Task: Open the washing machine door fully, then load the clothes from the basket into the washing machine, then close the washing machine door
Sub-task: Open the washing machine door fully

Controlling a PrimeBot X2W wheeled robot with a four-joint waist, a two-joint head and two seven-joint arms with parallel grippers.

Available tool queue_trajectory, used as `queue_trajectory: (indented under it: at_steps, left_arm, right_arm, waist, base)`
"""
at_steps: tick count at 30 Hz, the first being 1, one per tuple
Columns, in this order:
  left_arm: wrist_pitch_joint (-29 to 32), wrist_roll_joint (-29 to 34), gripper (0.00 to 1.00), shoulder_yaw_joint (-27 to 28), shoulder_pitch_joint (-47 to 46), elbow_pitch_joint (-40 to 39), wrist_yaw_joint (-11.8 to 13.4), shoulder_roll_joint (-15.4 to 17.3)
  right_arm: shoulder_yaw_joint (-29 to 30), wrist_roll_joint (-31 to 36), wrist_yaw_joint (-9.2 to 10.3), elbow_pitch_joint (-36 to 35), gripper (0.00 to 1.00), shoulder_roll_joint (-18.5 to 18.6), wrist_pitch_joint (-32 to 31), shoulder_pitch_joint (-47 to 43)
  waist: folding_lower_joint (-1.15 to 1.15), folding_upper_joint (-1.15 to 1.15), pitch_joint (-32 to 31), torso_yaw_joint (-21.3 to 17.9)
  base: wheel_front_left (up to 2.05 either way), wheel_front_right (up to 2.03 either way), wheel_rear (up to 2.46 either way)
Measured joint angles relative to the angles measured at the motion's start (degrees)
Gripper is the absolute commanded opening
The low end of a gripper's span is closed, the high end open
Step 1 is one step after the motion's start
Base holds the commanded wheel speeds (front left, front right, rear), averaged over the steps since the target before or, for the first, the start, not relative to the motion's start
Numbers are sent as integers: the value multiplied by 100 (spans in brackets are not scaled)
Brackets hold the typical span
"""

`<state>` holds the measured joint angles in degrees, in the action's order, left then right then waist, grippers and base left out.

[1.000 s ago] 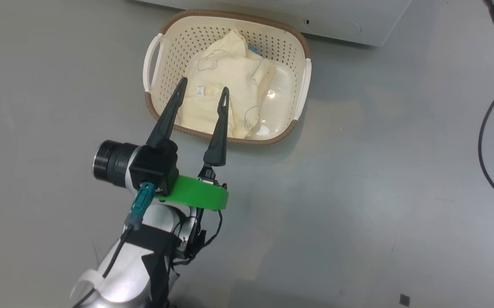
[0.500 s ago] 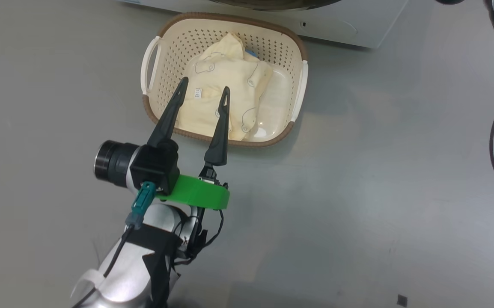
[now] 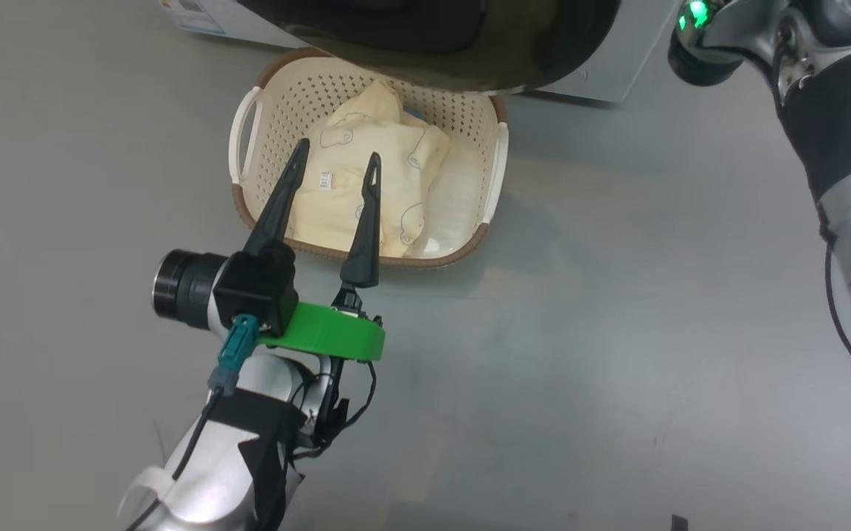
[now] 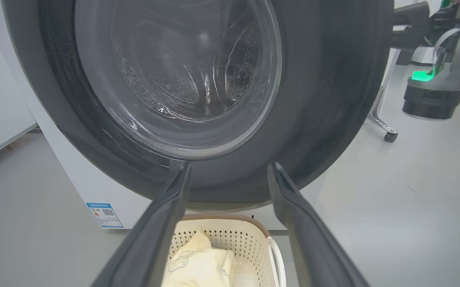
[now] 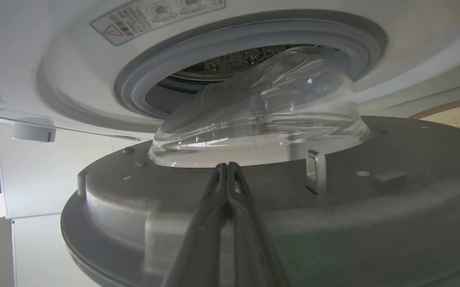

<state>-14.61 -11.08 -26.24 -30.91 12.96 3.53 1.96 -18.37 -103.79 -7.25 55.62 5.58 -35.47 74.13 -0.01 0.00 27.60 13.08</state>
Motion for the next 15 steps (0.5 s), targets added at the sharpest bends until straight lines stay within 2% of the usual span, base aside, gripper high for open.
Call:
queue_trajectory:
  at_steps: [15]
  left_arm:
    - [0, 60, 100, 118, 174, 92, -79, 2]
  right_arm:
    - [-1095, -530, 0, -1771, 0, -77, -264, -1302]
  waist:
    - [0, 0, -213, -110]
  base:
    - [0, 0, 0]
